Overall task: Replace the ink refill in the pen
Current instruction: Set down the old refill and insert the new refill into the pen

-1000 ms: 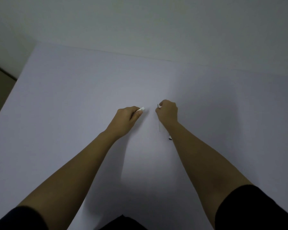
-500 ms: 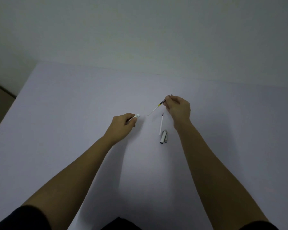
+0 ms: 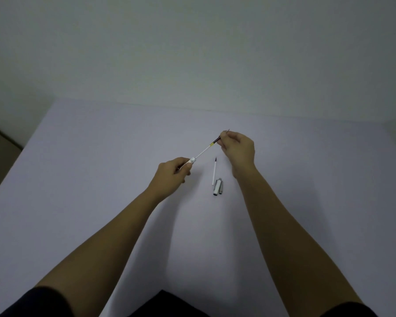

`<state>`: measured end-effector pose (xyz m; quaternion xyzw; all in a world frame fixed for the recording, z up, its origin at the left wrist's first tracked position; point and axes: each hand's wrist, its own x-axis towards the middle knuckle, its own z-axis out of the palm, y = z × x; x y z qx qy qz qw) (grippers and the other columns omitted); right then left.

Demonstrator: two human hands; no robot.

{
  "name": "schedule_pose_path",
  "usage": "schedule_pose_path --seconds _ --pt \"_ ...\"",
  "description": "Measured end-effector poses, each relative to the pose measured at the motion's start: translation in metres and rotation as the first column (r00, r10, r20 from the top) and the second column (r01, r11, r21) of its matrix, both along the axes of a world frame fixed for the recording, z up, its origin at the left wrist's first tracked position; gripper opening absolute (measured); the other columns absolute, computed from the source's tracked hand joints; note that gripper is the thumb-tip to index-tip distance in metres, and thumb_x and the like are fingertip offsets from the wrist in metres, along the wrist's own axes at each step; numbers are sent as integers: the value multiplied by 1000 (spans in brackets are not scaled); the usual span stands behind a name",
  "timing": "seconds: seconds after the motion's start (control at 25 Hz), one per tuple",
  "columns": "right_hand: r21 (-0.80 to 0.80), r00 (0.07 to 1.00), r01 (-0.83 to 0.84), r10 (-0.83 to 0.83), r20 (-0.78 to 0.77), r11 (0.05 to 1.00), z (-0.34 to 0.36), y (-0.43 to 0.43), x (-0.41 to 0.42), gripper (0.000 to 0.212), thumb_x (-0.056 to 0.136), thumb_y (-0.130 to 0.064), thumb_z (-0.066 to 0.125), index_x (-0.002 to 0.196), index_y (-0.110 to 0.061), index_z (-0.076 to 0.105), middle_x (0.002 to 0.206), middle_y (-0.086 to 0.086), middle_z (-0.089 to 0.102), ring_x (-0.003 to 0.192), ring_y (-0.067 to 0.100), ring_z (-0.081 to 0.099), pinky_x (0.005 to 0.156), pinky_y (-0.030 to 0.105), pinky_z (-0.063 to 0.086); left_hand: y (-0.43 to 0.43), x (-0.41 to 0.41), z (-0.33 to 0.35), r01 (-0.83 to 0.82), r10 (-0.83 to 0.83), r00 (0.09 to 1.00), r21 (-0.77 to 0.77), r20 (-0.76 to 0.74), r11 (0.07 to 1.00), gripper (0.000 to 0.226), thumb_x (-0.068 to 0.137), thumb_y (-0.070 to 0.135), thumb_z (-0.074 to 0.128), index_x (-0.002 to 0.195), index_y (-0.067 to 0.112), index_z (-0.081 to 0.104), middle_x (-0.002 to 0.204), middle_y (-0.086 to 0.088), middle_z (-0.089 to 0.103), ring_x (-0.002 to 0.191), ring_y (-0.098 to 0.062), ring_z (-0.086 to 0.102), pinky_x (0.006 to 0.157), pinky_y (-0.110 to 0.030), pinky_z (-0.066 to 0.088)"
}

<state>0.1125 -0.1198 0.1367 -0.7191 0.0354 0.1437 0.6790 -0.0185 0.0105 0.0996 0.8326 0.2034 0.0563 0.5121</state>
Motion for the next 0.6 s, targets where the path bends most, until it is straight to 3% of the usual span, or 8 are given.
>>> schedule_pose_path --seconds 0.2,0.44,0.6 --pt "2 1000 -5 5 14 1000 4 -3 -5 8 84 -25 64 84 -18 65 80 -1 72 90 16 71 81 40 56 -1 -6 8 21 -20 999 -24 28 999 23 94 33 49 105 21 65 78 10 66 56 2 58 65 -19 51" --pt "90 995 -86 90 -37 992 11 -4 -10 6 84 -21 65 81 -16 66 80 0 71 85 13 70 80 24 53 -1 -6 12 -18 19 999 -25 40 1000 16 92 31 53 96 21 65 78 7 69 58 0 59 60 -16 46" --pt "37 980 -173 176 -90 984 7 -3 -18 6 82 -21 66 83 -16 68 85 3 69 82 13 69 80 24 52 -3 -2 14 -46 49 996 -38 72 998 13 89 27 55 87 17 63 82 -5 70 55 4 58 50 -4 41"
